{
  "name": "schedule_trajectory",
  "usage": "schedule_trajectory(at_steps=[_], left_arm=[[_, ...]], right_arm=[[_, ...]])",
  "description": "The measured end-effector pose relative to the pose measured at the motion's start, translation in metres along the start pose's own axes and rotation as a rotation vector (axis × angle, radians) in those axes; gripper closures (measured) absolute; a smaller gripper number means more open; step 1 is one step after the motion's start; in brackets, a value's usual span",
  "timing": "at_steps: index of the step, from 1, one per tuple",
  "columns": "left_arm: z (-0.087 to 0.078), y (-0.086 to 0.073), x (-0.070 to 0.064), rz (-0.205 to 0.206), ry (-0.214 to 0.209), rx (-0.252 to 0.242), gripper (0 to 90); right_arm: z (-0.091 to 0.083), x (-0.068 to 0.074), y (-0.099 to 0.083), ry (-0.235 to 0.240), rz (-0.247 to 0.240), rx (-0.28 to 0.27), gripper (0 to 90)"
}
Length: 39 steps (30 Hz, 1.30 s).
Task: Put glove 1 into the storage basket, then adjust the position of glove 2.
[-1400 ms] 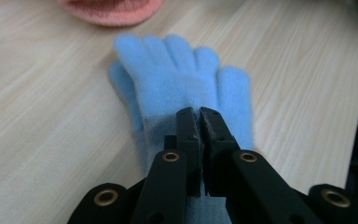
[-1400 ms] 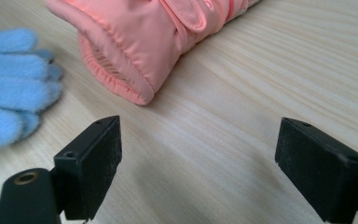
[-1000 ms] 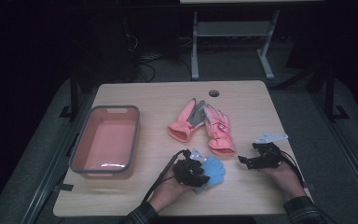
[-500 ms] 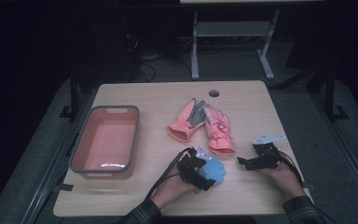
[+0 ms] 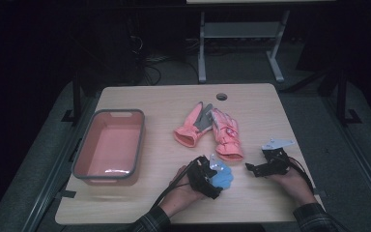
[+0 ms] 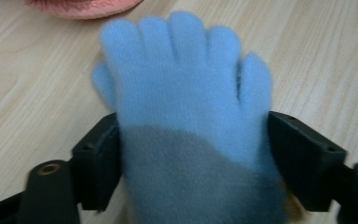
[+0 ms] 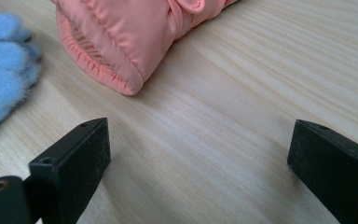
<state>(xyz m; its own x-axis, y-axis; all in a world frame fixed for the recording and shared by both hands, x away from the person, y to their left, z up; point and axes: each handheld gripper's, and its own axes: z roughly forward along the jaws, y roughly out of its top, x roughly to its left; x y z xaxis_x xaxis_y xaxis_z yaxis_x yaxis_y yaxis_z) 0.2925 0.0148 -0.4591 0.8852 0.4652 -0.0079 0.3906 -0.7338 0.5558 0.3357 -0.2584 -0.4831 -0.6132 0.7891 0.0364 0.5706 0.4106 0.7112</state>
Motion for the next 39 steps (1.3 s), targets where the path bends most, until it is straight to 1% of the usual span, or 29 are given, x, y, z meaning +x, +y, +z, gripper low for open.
schedule_trajectory(at_steps=[6,7,8,9,12,13,14,15,18,19,22,24,25,26,28,29,31,32,33,36,37,39], left_arm=[[-0.003,-0.003,0.006,-0.004,0.001,-0.016,38.9],[-0.004,-0.003,0.007,-0.005,0.003,-0.021,38.9],[-0.004,-0.003,0.008,-0.004,0.003,-0.021,44.2],[-0.005,-0.004,0.009,-0.008,0.003,-0.025,46.7],[-0.006,-0.004,0.012,-0.006,-0.002,-0.026,55.4],[-0.007,-0.005,0.014,0.000,-0.004,-0.023,55.4],[-0.008,-0.005,0.015,0.001,-0.013,-0.024,62.1],[-0.008,-0.005,0.016,0.004,-0.018,-0.024,64.7],[-0.008,-0.006,0.017,-0.005,-0.025,-0.026,70.2],[-0.009,-0.006,0.019,-0.004,-0.034,-0.025,71.9],[-0.009,-0.008,0.023,-0.025,-0.062,-0.043,74.7],[-0.009,-0.010,0.029,-0.058,-0.098,-0.054,75.5],[-0.009,-0.011,0.032,-0.066,-0.118,-0.064,75.7],[-0.009,-0.011,0.033,-0.076,-0.126,-0.067,75.8],[-0.009,-0.011,0.034,-0.083,-0.128,-0.072,76.0],[-0.010,-0.011,0.035,-0.078,-0.130,-0.067,76.1],[-0.012,-0.011,0.037,-0.083,-0.140,-0.067,76.2],[-0.013,-0.011,0.037,-0.088,-0.148,-0.073,76.3],[-0.014,-0.011,0.037,-0.105,-0.154,-0.085,76.4],[-0.016,-0.012,0.041,-0.100,-0.155,-0.080,76.5],[-0.017,-0.012,0.042,-0.112,-0.157,-0.086,76.6],[-0.021,-0.012,0.044,-0.112,-0.161,-0.085,76.8]], right_arm=[[0.000,0.000,0.000,0.000,0.000,0.001,5.1],[0.000,0.000,0.000,0.000,0.000,0.001,5.1],[0.000,0.000,0.000,0.000,-0.001,0.001,5.1],[0.000,0.000,0.000,0.000,-0.001,0.001,5.1],[0.000,0.000,0.000,0.000,-0.001,0.001,5.1],[0.000,0.000,0.000,0.000,-0.001,0.001,5.1],[0.000,0.000,0.000,0.000,-0.001,0.001,5.1],[0.000,0.000,0.000,0.000,-0.001,0.000,5.1],[0.000,0.000,0.000,0.000,-0.001,0.001,5.0],[0.000,0.000,0.000,-0.001,-0.001,0.000,5.0],[0.000,0.000,0.000,-0.001,0.000,0.001,4.7],[0.000,0.000,0.000,0.002,-0.003,0.006,3.0],[0.000,0.000,0.000,0.004,-0.004,0.008,3.0],[0.000,0.000,0.000,0.004,-0.005,0.007,2.9],[0.000,0.000,0.000,0.003,-0.004,0.007,2.9],[0.000,0.000,0.000,0.003,-0.004,0.007,2.9],[0.000,0.000,0.000,0.003,-0.004,0.007,2.9],[0.000,0.000,0.000,0.003,-0.004,0.007,2.9],[0.000,0.000,0.000,0.003,-0.004,0.007,2.9],[0.000,0.000,0.000,0.003,-0.004,0.007,2.9],[0.000,0.000,0.000,0.003,-0.004,0.007,2.9],[0.000,0.000,0.000,0.003,-0.004,0.007,2.9]])
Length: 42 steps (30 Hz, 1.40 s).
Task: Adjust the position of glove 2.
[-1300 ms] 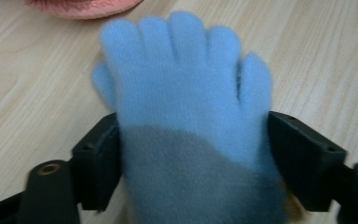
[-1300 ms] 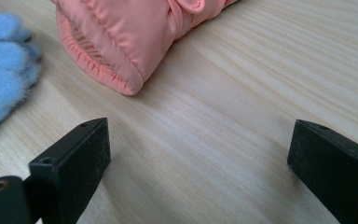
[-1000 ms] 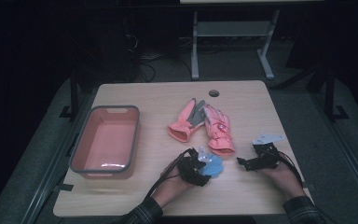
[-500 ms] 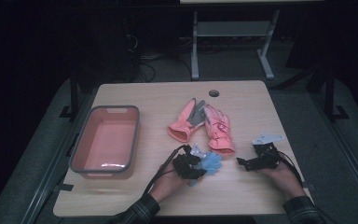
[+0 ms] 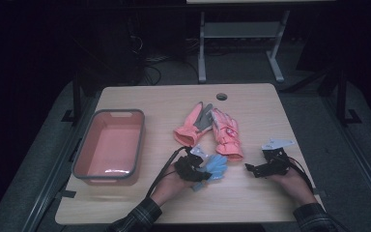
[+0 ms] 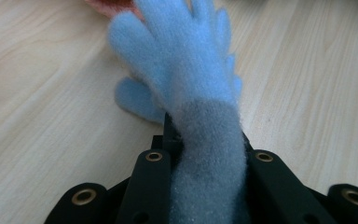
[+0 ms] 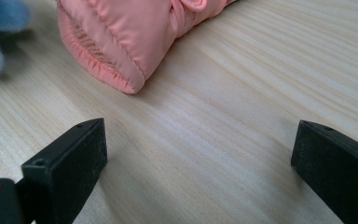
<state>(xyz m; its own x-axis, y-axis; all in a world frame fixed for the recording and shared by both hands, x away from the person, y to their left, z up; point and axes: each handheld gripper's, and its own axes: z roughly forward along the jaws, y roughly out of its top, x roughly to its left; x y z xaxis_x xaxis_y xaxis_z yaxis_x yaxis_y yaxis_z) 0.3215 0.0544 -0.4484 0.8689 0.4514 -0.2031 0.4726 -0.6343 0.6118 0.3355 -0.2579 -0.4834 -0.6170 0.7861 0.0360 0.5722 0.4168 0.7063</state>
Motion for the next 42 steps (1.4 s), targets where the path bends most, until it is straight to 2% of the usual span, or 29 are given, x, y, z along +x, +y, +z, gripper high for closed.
schedule_trajectory(at_steps=[10,11,12,18,27,33,42], left_arm=[[-0.026,0.005,0.005,-0.018,0.003,-0.046,77.1],[-0.029,0.006,0.005,-0.030,0.003,-0.055,77.1],[-0.033,0.006,0.006,-0.019,0.006,-0.054,77.1],[-0.052,0.005,0.015,-0.056,0.022,-0.082,77.0],[-0.089,0.001,0.034,-0.085,0.075,-0.102,76.9],[-0.117,-0.002,0.048,-0.120,0.113,-0.129,76.9],[-0.147,-0.007,0.063,-0.154,0.169,-0.147,76.9]], right_arm=[[0.000,0.000,0.000,0.000,0.000,0.000,2.9],[0.000,0.000,0.000,0.000,0.000,0.000,2.9],[0.000,0.000,0.000,0.000,0.000,0.000,2.9],[0.000,0.000,0.000,0.000,-0.001,0.000,2.9],[0.000,0.000,0.000,-0.001,-0.001,-0.001,2.9],[0.000,0.000,0.000,-0.001,-0.001,-0.001,2.9],[0.000,0.000,0.000,-0.001,0.000,0.000,2.9]])
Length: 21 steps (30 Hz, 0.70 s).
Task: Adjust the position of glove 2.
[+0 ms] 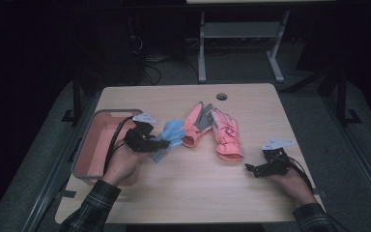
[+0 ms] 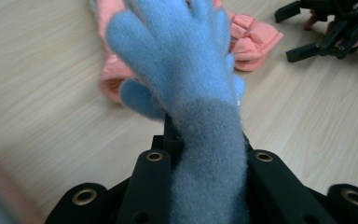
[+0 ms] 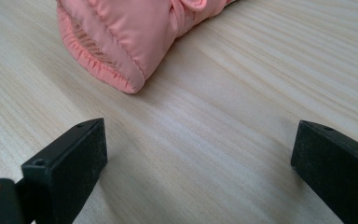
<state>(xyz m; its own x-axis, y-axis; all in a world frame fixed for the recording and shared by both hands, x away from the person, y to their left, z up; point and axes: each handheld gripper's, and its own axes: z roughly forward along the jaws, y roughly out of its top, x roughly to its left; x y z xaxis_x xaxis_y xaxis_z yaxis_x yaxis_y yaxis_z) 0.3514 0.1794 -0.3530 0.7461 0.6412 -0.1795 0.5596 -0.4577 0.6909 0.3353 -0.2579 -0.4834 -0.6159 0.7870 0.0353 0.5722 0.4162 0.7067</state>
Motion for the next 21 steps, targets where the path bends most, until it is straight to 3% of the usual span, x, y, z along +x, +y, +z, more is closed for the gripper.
schedule_trajectory(at_steps=[21], left_arm=[[-0.042,-0.018,0.059,-0.112,0.137,-0.025,76.7]], right_arm=[[0.000,0.000,0.000,0.001,0.000,-0.001,2.9]])
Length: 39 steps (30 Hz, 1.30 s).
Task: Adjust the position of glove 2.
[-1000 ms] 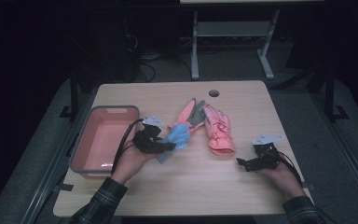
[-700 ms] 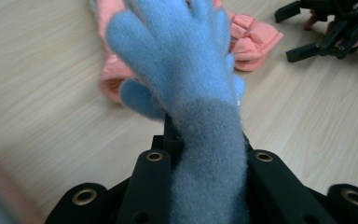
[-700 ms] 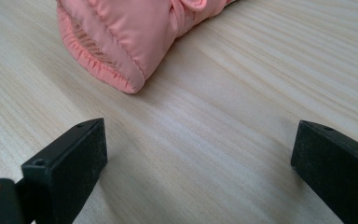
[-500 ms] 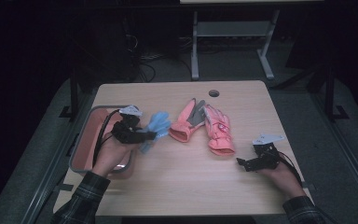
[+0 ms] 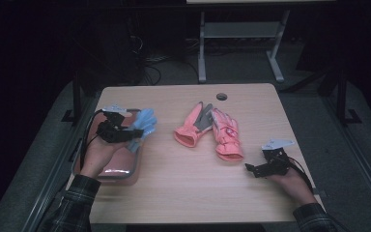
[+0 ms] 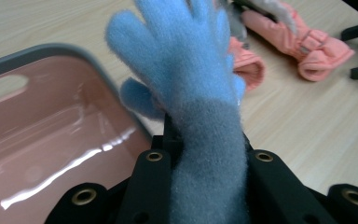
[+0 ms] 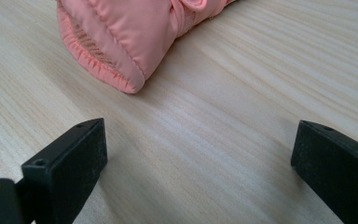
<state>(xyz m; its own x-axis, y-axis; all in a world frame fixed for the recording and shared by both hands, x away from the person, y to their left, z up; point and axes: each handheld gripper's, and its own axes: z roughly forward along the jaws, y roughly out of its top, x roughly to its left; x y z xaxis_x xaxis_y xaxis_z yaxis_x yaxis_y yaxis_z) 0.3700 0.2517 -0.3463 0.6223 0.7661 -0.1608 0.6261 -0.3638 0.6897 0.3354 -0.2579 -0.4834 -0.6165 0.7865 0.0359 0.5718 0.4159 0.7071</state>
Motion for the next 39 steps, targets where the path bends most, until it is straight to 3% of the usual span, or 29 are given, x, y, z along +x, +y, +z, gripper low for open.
schedule_trajectory(at_steps=[6,12,14,25,32,36,39], left_arm=[[-0.002,-0.008,0.021,-0.028,0.068,0.010,76.6],[-0.001,-0.018,0.040,-0.070,0.110,0.018,76.5],[0.001,-0.022,0.047,-0.077,0.136,0.028,76.3],[0.031,-0.039,0.072,-0.128,0.190,0.100,75.7],[0.049,-0.050,0.082,-0.173,0.187,0.168,73.2],[0.049,-0.051,0.084,-0.176,0.179,0.170,71.2],[0.051,-0.052,0.084,-0.186,0.168,0.185,64.7]], right_arm=[[0.000,0.000,0.000,0.000,0.000,0.000,2.9],[0.000,0.000,0.000,0.000,-0.001,0.000,2.9],[0.000,0.000,0.000,0.000,-0.001,0.001,2.9],[0.000,0.000,0.000,0.000,-0.001,0.000,2.9],[0.000,0.000,0.000,0.000,-0.001,0.000,2.9],[0.000,0.000,0.000,0.000,-0.001,0.001,2.9],[0.000,0.000,0.000,0.000,0.000,0.001,2.9]])
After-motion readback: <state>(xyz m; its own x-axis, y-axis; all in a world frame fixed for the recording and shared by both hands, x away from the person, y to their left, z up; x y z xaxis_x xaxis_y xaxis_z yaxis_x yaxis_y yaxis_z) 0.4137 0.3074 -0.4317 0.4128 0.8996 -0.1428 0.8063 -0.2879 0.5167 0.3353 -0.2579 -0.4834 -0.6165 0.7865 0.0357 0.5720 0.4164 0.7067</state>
